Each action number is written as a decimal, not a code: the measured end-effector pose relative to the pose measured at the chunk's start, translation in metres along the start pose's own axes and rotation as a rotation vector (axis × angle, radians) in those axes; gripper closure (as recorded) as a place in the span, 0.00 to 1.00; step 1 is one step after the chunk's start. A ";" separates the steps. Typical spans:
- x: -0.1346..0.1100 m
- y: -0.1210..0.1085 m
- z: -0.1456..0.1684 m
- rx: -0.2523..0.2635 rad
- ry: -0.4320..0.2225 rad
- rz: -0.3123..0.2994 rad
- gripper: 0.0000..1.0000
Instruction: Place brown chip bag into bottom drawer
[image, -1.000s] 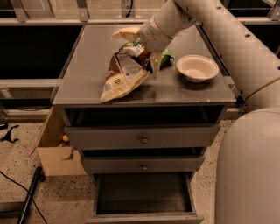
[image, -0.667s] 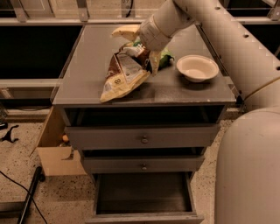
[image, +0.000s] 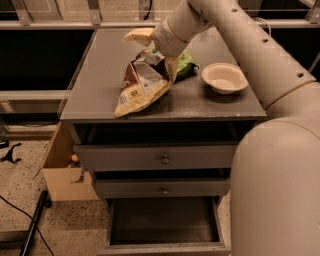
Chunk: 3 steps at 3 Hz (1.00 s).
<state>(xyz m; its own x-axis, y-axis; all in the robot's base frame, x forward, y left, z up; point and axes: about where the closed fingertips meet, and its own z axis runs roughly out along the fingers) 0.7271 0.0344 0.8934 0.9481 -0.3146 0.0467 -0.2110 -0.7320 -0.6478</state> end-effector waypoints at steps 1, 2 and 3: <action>0.005 0.006 0.011 -0.067 0.002 0.066 0.00; 0.005 0.013 0.019 -0.125 -0.009 0.116 0.19; 0.005 0.014 0.020 -0.132 -0.011 0.122 0.42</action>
Offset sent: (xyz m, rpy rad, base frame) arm 0.0086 -0.0063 -0.0248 -0.1385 0.1779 -0.1341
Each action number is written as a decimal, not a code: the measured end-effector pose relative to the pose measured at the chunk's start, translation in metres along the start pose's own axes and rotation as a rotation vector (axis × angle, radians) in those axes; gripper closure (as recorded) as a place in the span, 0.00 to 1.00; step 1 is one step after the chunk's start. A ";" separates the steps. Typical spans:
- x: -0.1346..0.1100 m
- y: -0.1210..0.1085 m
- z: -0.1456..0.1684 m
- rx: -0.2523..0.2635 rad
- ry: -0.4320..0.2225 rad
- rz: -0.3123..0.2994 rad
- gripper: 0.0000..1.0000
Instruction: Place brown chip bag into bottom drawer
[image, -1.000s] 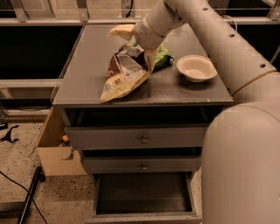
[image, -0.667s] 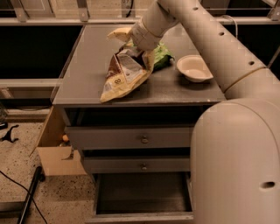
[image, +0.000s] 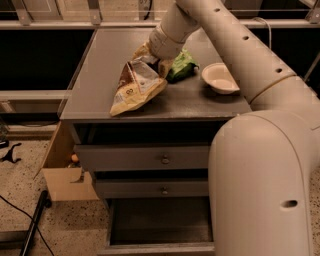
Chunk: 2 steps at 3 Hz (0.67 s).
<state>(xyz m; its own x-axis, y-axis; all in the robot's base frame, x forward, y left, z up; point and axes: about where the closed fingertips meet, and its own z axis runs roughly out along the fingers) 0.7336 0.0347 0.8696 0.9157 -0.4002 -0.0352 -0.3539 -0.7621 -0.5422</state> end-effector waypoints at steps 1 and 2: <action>0.000 0.000 0.000 0.000 0.000 0.000 0.66; 0.000 0.000 0.000 0.000 0.000 0.000 0.89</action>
Offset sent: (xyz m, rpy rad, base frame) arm 0.0000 0.0000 0.0000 0.0000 0.0000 0.0000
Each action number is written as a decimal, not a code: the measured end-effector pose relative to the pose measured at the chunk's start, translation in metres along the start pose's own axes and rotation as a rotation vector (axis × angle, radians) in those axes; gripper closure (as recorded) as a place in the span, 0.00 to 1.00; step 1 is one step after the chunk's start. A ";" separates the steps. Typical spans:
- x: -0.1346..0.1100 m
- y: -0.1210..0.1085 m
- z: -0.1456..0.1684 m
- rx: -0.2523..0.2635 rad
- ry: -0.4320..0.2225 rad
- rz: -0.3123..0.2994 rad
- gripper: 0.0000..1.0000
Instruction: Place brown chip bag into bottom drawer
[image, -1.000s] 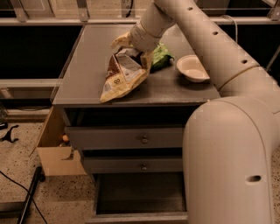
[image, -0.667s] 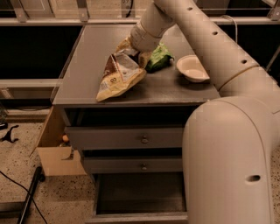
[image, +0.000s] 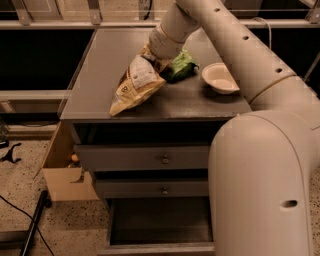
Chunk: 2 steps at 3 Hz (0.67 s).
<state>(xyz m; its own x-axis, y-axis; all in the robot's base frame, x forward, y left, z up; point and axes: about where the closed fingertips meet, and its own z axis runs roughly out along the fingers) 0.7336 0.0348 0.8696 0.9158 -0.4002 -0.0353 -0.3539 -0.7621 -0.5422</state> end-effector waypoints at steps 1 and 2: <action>0.000 0.000 0.000 0.000 0.000 0.000 1.00; -0.002 0.000 -0.005 -0.001 0.015 0.013 1.00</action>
Offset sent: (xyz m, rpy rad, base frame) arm -0.0103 -0.0083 0.0170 -0.0113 -0.0174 -0.0552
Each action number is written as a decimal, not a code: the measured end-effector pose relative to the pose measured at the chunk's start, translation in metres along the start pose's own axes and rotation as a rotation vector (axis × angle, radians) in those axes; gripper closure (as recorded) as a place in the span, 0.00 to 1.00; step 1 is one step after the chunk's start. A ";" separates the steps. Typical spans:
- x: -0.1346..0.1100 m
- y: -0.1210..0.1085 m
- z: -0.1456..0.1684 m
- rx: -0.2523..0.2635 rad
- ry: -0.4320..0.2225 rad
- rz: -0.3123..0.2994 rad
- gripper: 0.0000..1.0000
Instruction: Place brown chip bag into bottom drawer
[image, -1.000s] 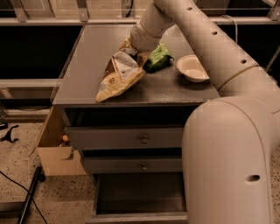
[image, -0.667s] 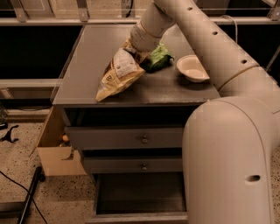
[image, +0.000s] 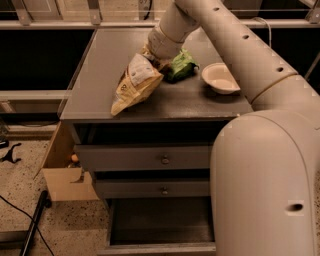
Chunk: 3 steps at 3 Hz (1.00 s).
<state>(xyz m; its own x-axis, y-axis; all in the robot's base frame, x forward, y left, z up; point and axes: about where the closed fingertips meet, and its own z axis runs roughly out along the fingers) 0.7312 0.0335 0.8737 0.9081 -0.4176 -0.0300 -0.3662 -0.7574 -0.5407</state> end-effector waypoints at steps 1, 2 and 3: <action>-0.006 0.001 -0.016 0.007 0.031 0.020 1.00; -0.018 0.004 -0.039 0.030 0.063 0.041 1.00; -0.034 0.011 -0.065 0.068 0.104 0.072 1.00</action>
Offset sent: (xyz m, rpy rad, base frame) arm -0.0587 -0.0333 0.0610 0.0341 -0.0802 -0.1230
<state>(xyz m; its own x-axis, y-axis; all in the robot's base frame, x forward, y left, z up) 0.6830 0.0067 0.9232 0.8526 -0.5223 0.0148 -0.4119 -0.6892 -0.5962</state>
